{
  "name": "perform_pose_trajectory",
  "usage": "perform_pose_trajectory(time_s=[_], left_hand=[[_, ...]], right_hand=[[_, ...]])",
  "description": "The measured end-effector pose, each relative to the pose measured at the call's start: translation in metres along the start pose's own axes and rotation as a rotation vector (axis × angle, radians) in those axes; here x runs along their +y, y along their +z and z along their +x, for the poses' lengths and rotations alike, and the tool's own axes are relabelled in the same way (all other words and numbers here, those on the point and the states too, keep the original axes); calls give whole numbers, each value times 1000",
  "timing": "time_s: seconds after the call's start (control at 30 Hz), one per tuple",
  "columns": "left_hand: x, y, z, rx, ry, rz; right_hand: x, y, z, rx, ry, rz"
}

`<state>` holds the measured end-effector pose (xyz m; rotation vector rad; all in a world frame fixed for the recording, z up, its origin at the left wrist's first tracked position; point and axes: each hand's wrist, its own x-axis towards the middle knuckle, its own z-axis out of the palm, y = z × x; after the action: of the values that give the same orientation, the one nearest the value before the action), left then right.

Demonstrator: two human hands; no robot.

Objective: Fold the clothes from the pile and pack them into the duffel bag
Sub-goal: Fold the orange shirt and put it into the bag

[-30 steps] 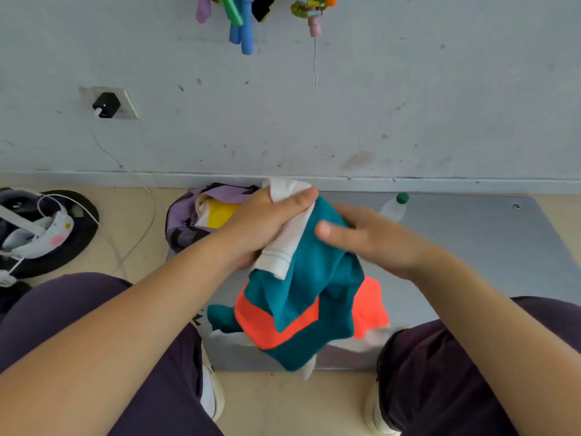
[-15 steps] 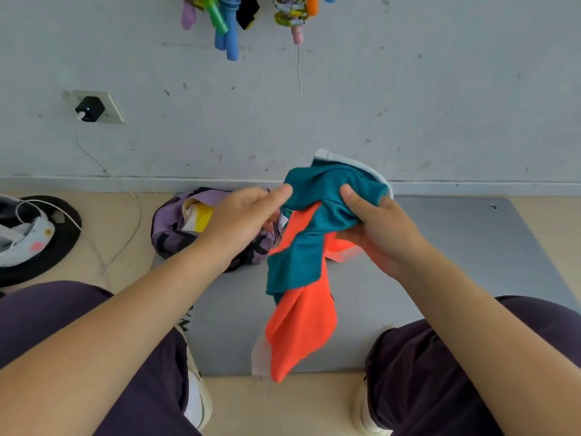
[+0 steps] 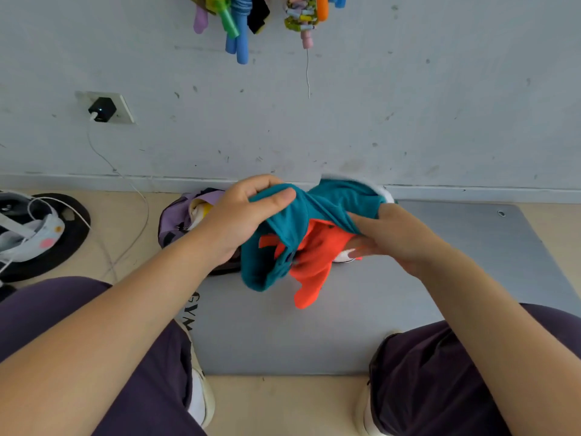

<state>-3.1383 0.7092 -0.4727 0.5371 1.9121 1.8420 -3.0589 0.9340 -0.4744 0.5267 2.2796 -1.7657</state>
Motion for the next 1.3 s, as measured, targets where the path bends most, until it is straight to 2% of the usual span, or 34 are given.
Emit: perform_pose_trajectory(time_s=[0.1, 0.13, 0.17, 0.2, 0.27, 0.3, 0.37, 0.43, 0.63, 0.73, 0.8, 0.9, 0.97, 1.0, 1.1, 1.3], left_hand=[[0, 1, -2, 35, 7, 28], [0, 2, -3, 24, 5, 41], [0, 3, -4, -6, -5, 40], [0, 4, -5, -50, -19, 28], [0, 4, -7, -153, -43, 16], [0, 6, -9, -206, -40, 52], [-3, 9, -12, -314, -37, 134], [-4, 12, -14, -371, -57, 163], [-3, 6, -13, -387, -93, 133], [-6, 5, -13, -423, -91, 116], [-9, 5, -11, -378, -83, 108], [-16, -1, -2, -135, -58, 201], [-17, -7, 4, 61, -108, 246], [-17, -10, 6, 105, -151, 240], [-21, -18, 8, 52, -258, 240], [-38, -13, 5, -212, -363, 308]], right_hand=[[-5, -1, -8, -267, 76, -302], [-7, 1, -10, -279, 84, -385], [-7, 3, -10, -212, 68, -438], [-6, 5, -9, -73, 14, -459], [-7, 9, -11, 210, -205, -352], [-11, 11, -13, 210, -300, -230], [-16, 19, -18, -86, -364, -53], [-14, 29, -19, -342, -306, -68], [-7, 31, -19, -577, -161, -303], [-4, 30, -17, -518, -191, -330], [-5, 27, -17, -458, -226, -286], [-4, 14, -14, -285, -252, -139], [-4, 3, -10, -179, -302, 19], [-5, -2, -10, -136, -320, 96], [-6, -14, -9, -42, -339, 273], [-9, -13, -16, -84, -348, 383]])
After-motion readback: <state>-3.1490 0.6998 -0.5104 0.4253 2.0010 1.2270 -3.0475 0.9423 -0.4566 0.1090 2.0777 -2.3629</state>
